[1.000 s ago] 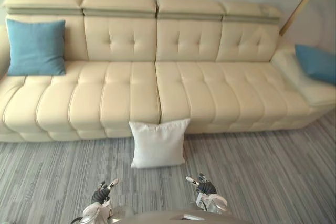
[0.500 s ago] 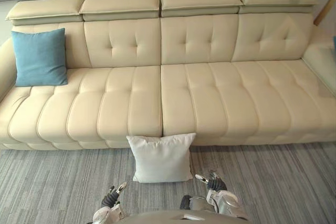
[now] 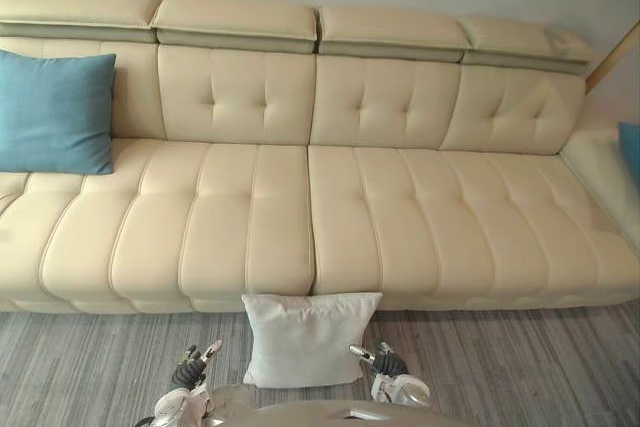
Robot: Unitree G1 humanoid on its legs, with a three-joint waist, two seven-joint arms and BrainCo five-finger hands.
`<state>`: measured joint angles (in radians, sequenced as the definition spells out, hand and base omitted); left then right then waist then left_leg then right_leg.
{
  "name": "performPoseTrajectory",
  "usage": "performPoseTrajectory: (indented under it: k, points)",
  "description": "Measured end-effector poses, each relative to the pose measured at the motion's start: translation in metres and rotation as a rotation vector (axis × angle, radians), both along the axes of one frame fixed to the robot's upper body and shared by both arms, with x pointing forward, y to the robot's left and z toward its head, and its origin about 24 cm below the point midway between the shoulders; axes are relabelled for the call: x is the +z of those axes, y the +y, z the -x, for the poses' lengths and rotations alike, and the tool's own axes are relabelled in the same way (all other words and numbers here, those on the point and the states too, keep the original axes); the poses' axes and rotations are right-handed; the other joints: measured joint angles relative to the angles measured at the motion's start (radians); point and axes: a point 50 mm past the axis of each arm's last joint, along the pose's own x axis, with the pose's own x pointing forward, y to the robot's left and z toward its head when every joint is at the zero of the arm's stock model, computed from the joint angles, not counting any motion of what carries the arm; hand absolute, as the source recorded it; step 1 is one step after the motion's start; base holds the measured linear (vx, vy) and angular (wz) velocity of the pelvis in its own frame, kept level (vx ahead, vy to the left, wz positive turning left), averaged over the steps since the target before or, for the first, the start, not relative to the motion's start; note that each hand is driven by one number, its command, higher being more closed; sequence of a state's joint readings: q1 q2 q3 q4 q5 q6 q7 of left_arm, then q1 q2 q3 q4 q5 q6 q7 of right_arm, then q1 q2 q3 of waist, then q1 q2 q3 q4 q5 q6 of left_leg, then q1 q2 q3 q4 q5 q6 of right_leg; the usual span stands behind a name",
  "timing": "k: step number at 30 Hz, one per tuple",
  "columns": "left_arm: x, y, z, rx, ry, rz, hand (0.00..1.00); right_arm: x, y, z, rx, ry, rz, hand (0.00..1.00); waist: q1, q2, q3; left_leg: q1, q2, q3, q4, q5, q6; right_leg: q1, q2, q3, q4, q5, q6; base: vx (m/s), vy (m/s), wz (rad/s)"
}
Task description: Pick up cushions and gather them together orderly.
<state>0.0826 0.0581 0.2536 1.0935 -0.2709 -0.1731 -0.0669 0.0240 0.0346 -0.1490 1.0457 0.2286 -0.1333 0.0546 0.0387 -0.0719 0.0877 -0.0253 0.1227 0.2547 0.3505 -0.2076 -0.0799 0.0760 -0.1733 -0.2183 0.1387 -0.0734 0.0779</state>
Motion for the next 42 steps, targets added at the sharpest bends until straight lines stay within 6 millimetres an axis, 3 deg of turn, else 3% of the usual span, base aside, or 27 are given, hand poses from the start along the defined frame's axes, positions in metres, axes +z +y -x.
performPoseTrajectory:
  k: [3, 7, 10, 15, 21, 22, 23, 24, 26, 27, 28, 29, 31, 35, 39, 42]
  points:
    - [-0.001, -0.001, 0.002, -0.004, 0.012, 0.003, 0.0, 0.0, 0.0, 0.0, 0.001, -0.001, -0.001, 0.0, 0.0, 0.002, -0.002, 0.034, -0.01, 0.027, -0.059, 0.008, 0.008, -0.002, 0.0, 0.025, -0.017, 0.016, -0.008, -0.02, 0.075, -0.25]
    - [-0.002, -0.004, 0.004, -0.026, 0.026, 0.005, 0.0, 0.0, 0.0, 0.001, 0.02, 0.002, 0.007, 0.0, -0.007, 0.009, -0.008, 0.076, -0.024, 0.05, -0.143, 0.054, -0.007, -0.005, 0.004, 0.046, -0.046, 0.021, 0.0, -0.08, -0.034, -0.26]
    - [-0.004, -0.009, 0.007, -0.037, 0.038, 0.015, 0.0, 0.0, -0.004, 0.001, 0.027, 0.005, 0.02, 0.0, -0.009, 0.02, -0.016, 0.118, -0.03, 0.049, -0.246, 0.112, -0.02, -0.008, 0.013, 0.048, -0.063, 0.033, 0.023, -0.12, -0.071, -0.1]
    - [-0.006, -0.019, 0.013, -0.037, 0.05, 0.04, 0.0, -0.002, -0.02, 0.007, 0.048, 0.033, 0.071, 0.0, -0.008, 0.039, -0.029, 0.18, -0.042, 0.048, -0.389, 0.192, -0.028, -0.008, 0.025, 0.065, -0.082, 0.039, 0.025, -0.1, -0.039, -0.03]
    - [-0.005, -0.015, 0.007, -0.037, 0.042, 0.017, 0.0, -0.001, -0.023, 0.004, 0.076, 0.033, 0.109, 0.0, 0.002, 0.037, -0.023, 0.155, -0.059, 0.048, -0.418, 0.202, -0.026, -0.042, 0.018, 0.072, -0.096, 0.057, 0.032, -0.05, 0.02, -0.03]
    - [-0.004, -0.014, 0.003, -0.038, 0.033, 0.01, 0.0, 0.0, -0.023, 0.001, 0.089, 0.028, 0.113, 0.0, 0.001, 0.023, -0.021, 0.13, -0.059, 0.047, -0.397, 0.2, -0.024, -0.058, 0.015, 0.073, -0.094, 0.067, 0.027, -0.03, 0.027, 0.02]
    - [-0.001, -0.01, -0.006, -0.033, 0.017, -0.008, 0.0, 0.002, -0.02, -0.005, 0.093, 0.016, 0.123, 0.0, 0.006, 0.039, -0.002, 0.06, -0.051, 0.045, -0.322, 0.177, -0.017, -0.1, 0.011, 0.075, -0.081, 0.072, 0.025, -0.05, 0.004, 0.02]
    - [0.003, -0.006, -0.02, -0.029, -0.015, -0.024, 0.0, 0.006, -0.02, -0.018, 0.095, -0.015, 0.131, 0.0, 0.008, 0.021, 0.04, 0.003, -0.036, 0.042, -0.236, 0.146, -0.013, -0.128, 0.013, 0.079, -0.056, 0.078, 0.023, -0.11, -0.015, -0.01]
    - [0.013, -0.007, -0.05, -0.022, -0.083, -0.046, 0.0, 0.021, -0.023, -0.052, 0.097, -0.106, 0.186, 0.0, 0.008, 0.044, 0.099, -0.177, 0.014, 0.024, -0.042, 0.077, -0.004, -0.246, 0.03, 0.08, 0.012, 0.083, 0.024, -0.19, -0.012, -0.05]
    - [0.025, -0.008, -0.077, -0.033, -0.157, -0.071, 0.0, 0.039, -0.025, -0.082, 0.125, -0.201, 0.232, 0.0, 0.008, 0.06, 0.147, -0.279, 0.043, 0.02, 0.049, 0.053, 0.002, -0.337, 0.042, 0.089, 0.071, 0.077, 0.018, -0.19, 0.023, -0.12]
    - [0.029, -0.007, -0.085, -0.034, -0.181, -0.081, 0.0, 0.047, -0.025, -0.094, 0.137, -0.239, 0.248, 0.0, 0.009, 0.063, 0.166, -0.307, 0.049, 0.02, 0.072, 0.05, 0.006, -0.367, 0.044, 0.095, 0.094, 0.075, 0.017, -0.27, 0.073, -0.21]
    - [0.045, -0.004, -0.11, -0.026, -0.27, -0.112, 0.0, 0.068, -0.026, -0.12, 0.155, -0.33, 0.301, 0.0, 0.007, 0.067, 0.193, -0.4, 0.064, 0.02, 0.138, 0.041, 0.019, -0.469, 0.044, 0.101, 0.168, 0.064, 0.014, -0.23, 0.066, -0.15]
    - [0.067, 0.001, -0.139, 0.0, -0.389, -0.135, 0.0, 0.095, -0.031, -0.152, 0.144, -0.429, 0.354, 0.0, 0.004, 0.071, 0.24, -0.48, 0.073, 0.016, 0.187, 0.036, 0.022, -0.562, 0.04, 0.109, 0.241, 0.05, 0.008, -0.21, 0.048, -0.08]
    - [0.089, 0.01, -0.163, 0.085, -0.488, -0.132, 0.0, 0.133, -0.037, -0.186, 0.117, -0.55, 0.418, 0.0, 0.001, 0.081, 0.287, -0.63, 0.084, 0.014, 0.261, 0.019, 0.025, -0.739, 0.033, 0.133, 0.35, 0.024, -0.005, -0.18, -0.006, -0.06]
    - [0.11, 0.017, -0.185, 0.193, -0.569, -0.095, 0.0, 0.171, -0.036, -0.215, 0.085, -0.664, 0.455, 0.0, -0.002, 0.087, 0.347, -0.775, 0.099, 0.015, 0.308, 0.028, 0.031, -0.893, 0.037, 0.151, 0.401, 0.037, -0.017, -0.12, -0.033, -0.07]
    - [0.137, 0.021, -0.207, 0.246, -0.683, -0.071, 0.0, 0.207, -0.036, -0.236, 0.051, -0.764, 0.484, 0.0, -0.005, 0.089, 0.394, -0.896, 0.108, 0.009, 0.334, 0.043, 0.036, -1.01, 0.037, 0.154, 0.427, 0.055, -0.018, -0.08, -0.013, -0.02]
